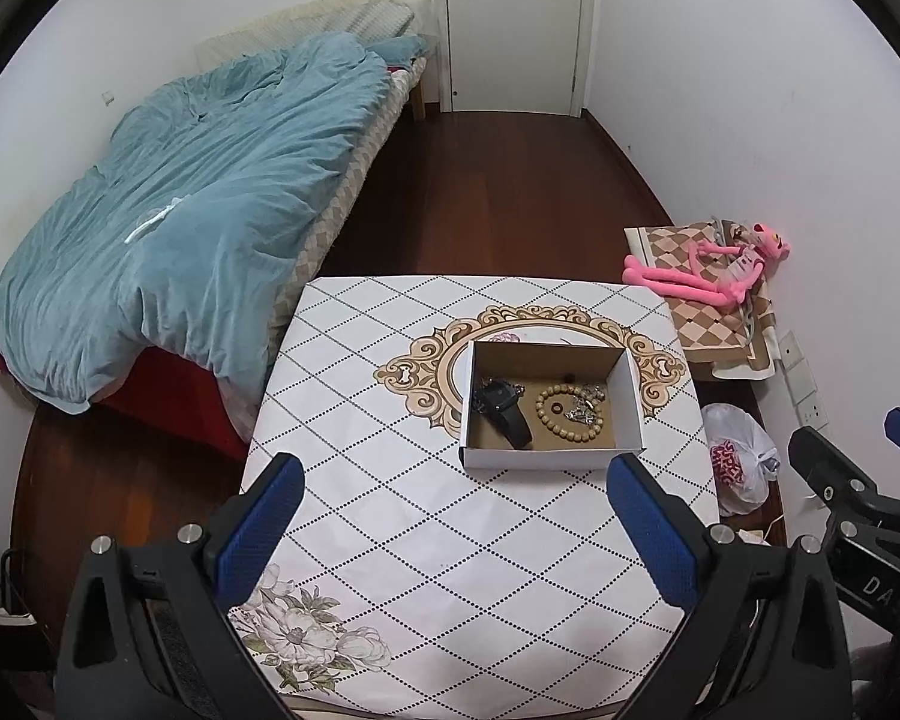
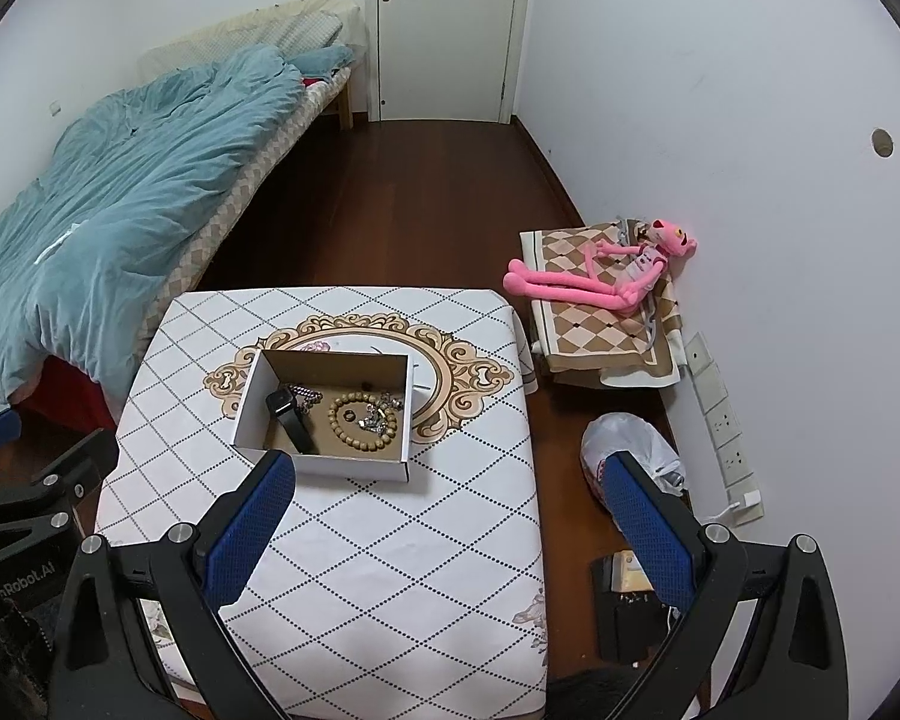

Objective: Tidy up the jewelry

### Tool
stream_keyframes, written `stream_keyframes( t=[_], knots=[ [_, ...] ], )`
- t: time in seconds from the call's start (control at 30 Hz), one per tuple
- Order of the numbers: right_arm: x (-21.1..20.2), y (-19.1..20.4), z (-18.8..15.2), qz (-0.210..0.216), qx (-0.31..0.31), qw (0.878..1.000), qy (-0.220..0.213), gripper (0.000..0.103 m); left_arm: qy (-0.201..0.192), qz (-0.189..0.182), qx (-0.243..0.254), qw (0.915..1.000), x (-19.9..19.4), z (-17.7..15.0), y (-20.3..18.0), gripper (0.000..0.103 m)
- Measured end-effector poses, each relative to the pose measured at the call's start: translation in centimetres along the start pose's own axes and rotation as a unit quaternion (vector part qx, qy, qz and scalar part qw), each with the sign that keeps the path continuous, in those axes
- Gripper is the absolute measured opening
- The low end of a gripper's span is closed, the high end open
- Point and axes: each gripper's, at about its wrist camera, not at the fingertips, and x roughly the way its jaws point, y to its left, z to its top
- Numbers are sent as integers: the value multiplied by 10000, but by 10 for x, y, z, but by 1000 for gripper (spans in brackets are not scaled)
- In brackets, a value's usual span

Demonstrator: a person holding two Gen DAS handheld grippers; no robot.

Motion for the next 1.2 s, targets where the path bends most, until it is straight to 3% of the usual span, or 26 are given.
stream_keyframes(
  t=[1.2],
  knots=[
    [9, 0, -1, 7, -30, 10000, 47, 103, 1, 26, 12, 10000, 4, -3, 3, 103]
  ],
)
